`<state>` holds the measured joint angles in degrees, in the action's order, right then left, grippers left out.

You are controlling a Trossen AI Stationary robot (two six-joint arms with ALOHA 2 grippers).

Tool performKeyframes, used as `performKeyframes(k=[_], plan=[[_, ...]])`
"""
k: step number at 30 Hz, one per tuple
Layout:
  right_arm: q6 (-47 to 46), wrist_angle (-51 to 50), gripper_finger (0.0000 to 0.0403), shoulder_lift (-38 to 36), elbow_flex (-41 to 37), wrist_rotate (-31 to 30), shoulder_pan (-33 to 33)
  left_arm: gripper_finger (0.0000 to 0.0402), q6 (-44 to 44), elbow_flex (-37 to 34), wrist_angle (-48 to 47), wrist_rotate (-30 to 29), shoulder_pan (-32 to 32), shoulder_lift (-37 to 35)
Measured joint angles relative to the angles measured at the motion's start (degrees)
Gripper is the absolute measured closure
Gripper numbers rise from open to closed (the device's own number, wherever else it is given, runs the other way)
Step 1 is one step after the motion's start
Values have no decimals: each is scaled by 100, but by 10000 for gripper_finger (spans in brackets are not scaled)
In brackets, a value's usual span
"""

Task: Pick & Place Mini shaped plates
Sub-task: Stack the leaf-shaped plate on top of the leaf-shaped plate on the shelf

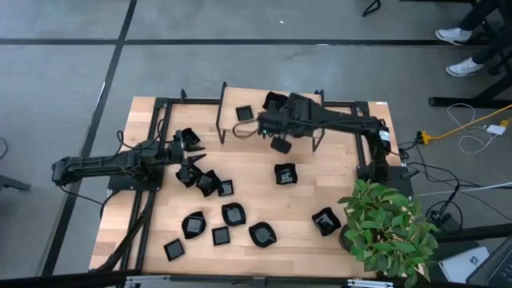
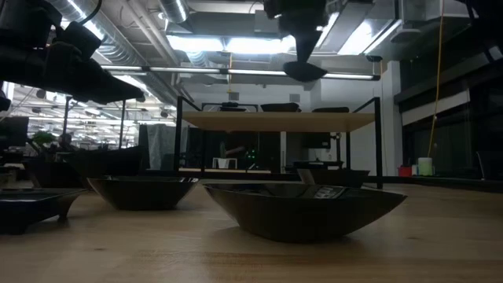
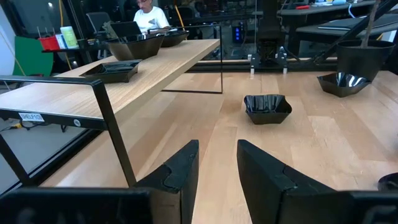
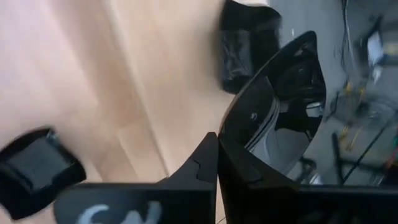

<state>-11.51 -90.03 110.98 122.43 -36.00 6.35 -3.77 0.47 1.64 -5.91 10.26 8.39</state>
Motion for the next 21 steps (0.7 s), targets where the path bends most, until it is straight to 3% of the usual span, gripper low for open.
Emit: performKeyframes(k=[7, 21], plan=[[-411, 4, 400, 0, -10, -3, 399, 297, 0, 1, 0, -2, 1, 0], [-359, -8, 400, -381, -1110, 15, 766, 297, 0, 0, -1, -2, 0, 1]])
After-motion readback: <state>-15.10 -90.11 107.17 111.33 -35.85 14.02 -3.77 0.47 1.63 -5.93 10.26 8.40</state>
